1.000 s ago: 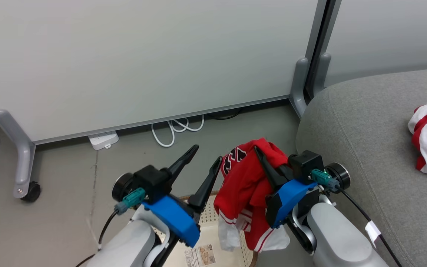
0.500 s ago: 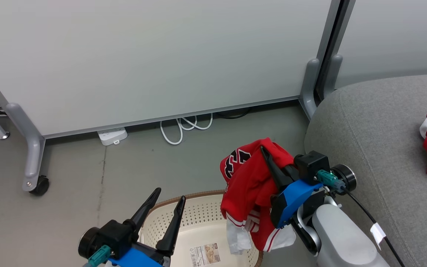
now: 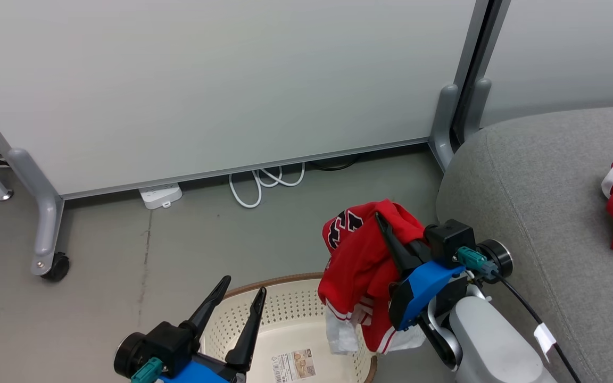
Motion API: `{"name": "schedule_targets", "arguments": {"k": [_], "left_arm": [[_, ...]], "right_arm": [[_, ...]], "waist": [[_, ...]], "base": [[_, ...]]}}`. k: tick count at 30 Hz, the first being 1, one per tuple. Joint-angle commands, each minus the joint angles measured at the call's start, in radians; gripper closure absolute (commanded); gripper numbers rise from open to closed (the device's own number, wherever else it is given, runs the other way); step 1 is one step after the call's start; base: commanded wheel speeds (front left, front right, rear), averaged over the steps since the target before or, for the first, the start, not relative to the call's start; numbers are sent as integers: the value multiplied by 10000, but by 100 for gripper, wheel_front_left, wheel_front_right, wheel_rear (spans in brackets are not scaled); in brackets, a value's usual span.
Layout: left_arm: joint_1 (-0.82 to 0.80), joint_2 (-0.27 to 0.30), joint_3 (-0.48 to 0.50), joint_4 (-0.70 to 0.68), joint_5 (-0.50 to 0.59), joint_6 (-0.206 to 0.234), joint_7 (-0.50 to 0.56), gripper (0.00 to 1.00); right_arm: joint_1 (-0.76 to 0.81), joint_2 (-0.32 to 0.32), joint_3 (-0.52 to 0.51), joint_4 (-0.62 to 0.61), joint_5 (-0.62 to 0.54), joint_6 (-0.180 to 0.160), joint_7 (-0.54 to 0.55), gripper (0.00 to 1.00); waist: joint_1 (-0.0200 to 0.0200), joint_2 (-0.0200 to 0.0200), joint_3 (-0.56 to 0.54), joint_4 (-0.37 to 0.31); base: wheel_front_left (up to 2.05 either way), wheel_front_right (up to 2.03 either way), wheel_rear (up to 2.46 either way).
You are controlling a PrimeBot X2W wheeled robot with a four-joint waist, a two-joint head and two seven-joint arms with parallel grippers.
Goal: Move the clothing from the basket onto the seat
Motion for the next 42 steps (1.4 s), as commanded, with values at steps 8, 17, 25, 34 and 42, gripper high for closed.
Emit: {"name": "schedule_targets", "arguments": {"k": [8,17,25,34,42], "left_arm": [[-74,-35,208,17,190,-70,-25,0],[-105,99,204,-111,216,-78,-26,0],[-355,151,-89,-77,184,-80,-26,0],[-571,192,-325,46,120,-81,-26,0],[-1052,319,-913,251,-28,-80,-26,0]], "right_arm": [[1,-10,32,-61,69,-3,-40,100],[-145,-10,-119,-49,0,-3,-103,100],[-111,-7,-229,-114,40,-3,-153,100],[62,-4,-273,-49,86,-3,-194,100],[317,2,-852,-272,-63,-3,-308,100]], "waist": [[1,-1,114,-393],[1,-1,342,-1803],[1,-1,469,-3418],[1,-1,533,-4929],[1,-1,763,-5057]], "base": [[0,0,0],[0,0,0],[0,0,0],[0,0,0],[0,0,0]]}}
